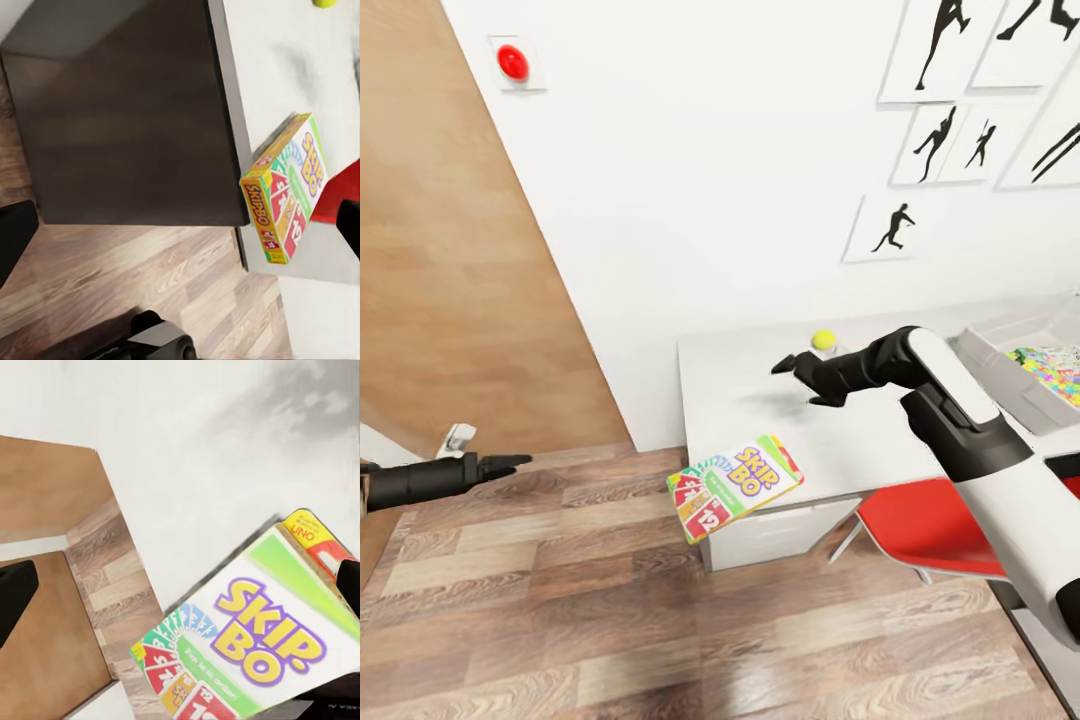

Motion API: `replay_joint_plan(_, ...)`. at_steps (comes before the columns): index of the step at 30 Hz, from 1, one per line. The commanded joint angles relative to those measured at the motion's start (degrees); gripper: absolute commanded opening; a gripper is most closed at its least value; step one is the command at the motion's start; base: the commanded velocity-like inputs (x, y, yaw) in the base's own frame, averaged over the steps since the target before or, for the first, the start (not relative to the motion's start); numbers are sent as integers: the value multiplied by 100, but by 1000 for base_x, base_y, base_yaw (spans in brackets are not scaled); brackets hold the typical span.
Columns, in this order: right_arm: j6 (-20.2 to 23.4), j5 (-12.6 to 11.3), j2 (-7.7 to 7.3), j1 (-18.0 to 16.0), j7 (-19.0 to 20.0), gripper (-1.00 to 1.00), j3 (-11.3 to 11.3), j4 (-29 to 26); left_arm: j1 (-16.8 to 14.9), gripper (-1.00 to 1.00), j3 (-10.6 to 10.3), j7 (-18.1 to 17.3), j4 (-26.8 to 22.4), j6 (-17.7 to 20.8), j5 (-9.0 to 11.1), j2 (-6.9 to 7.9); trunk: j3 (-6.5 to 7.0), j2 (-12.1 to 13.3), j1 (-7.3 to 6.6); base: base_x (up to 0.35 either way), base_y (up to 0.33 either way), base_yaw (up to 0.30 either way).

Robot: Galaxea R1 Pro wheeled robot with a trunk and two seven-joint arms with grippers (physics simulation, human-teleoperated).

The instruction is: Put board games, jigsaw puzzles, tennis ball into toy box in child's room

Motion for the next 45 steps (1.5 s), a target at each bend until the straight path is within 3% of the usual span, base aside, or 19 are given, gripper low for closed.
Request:
replay_joint_plan(1,61,-32,-3,-9,-40,100,-36,-35,-6,100,14,-53,-6,59,-61,-104,-7,-11,3,0,0,-214)
replay_joint_plan(13,197,-32,-18,-9,-40,100,-238,-186,-6,100,32,-53,3,60,70,-529,16,-11,3,0,0,-175)
replay_joint_plan(29,360,-32,-1,-9,-11,100,-255,-195,-6,100,24,-53,481,52,732,-534,18,-11,3,0,64,-11)
replay_joint_plan(38,402,-41,5,-9,11,100,-259,-191,-6,100,25,-53,627,45,793,-544,18,-11,3,0,227,0)
replay_joint_plan(45,415,-46,-10,-9,420,100,-259,-195,-6,100,29,-53,1200,7,798,-574,18,-11,3,0,59,0)
